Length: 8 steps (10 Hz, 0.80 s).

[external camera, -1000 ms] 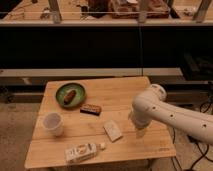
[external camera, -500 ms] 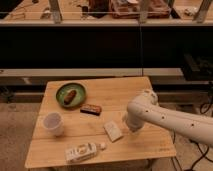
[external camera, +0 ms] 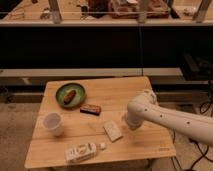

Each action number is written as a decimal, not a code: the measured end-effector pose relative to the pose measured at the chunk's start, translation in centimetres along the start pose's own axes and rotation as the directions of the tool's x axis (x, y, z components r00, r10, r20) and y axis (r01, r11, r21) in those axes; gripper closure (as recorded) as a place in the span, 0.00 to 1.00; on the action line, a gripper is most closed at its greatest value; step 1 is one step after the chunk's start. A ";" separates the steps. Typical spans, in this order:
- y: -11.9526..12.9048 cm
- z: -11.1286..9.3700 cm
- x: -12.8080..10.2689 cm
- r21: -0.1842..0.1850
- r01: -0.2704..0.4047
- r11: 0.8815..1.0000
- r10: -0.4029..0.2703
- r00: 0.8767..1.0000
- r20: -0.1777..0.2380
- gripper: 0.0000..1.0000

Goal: Wipe the white sponge on the table

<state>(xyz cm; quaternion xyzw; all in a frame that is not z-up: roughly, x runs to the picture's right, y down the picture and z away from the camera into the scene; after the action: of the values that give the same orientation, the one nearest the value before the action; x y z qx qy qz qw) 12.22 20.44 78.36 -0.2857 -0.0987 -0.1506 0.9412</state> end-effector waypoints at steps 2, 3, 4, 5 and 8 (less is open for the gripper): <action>-0.7 0.8 -0.3 0.006 -0.007 1.000 0.007 1.000 0.007 0.35; -0.8 1.0 0.2 0.011 -0.011 1.000 0.011 1.000 0.004 0.35; -1.0 1.1 0.4 0.016 -0.015 1.000 0.015 1.000 0.007 0.35; -1.3 1.3 0.6 0.019 -0.012 1.000 0.012 1.000 0.005 0.35; -2.6 1.6 0.4 0.029 -0.008 1.000 0.007 1.000 0.003 0.35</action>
<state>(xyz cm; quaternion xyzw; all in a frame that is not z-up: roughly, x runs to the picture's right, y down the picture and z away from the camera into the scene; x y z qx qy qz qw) 11.55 19.24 81.10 -0.2725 -0.1012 -0.1452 0.9457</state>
